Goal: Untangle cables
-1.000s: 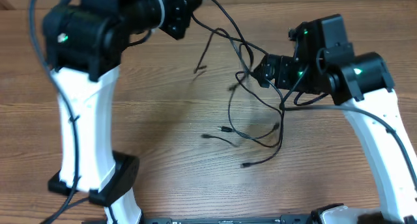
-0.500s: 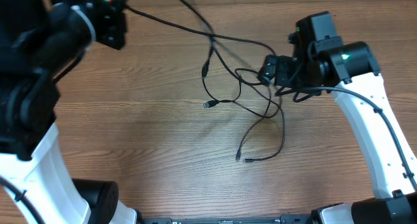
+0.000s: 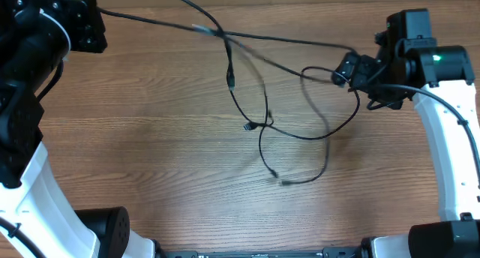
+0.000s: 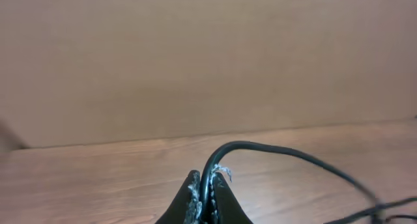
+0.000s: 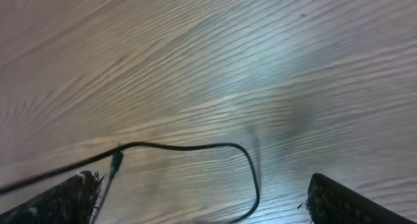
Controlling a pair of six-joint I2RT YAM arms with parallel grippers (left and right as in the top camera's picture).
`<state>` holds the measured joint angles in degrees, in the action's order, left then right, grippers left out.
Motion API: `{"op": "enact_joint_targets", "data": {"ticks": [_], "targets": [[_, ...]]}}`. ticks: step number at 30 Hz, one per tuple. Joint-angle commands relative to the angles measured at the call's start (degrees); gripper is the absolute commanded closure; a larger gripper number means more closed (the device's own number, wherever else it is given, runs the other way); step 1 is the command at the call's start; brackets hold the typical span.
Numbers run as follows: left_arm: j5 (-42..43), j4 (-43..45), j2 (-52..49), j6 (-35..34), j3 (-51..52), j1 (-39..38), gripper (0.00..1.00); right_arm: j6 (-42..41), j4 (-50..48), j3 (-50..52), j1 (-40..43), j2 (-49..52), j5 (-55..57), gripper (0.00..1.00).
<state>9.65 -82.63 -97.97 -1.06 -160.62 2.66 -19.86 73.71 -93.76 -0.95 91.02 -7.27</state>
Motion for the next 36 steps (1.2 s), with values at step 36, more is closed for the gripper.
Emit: {"op": "enact_joint_targets", "data": {"ticks": [36], "targets": [[45.8, 0.1, -5.3, 2.8, 1.5, 5.1, 0.96, 20.3, -9.0, -0.4, -2.7, 0.1, -46.9, 0.0]]}}
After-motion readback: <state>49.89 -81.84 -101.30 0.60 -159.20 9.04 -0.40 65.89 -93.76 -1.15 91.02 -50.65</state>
